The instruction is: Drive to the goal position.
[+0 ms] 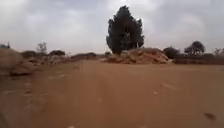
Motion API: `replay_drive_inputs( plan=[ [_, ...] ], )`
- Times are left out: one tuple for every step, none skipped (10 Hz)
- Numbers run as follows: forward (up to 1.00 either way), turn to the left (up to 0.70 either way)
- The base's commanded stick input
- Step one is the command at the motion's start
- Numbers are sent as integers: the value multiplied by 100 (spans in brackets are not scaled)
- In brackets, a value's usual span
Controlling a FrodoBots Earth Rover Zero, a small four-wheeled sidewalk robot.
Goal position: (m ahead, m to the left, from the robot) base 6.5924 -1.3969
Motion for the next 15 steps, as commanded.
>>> replay_drive_inputs(
  plan=[
    [50, 0],
    [50, 0],
    [50, 0],
    [50, 0],
    [50, 0],
    [50, 0],
    [50, 0],
    [50, 0],
    [50, 0],
    [50, 0],
    [50, 0],
    [50, 0],
    [50, 0],
    [50, 0],
    [50, 0]
  ],
)
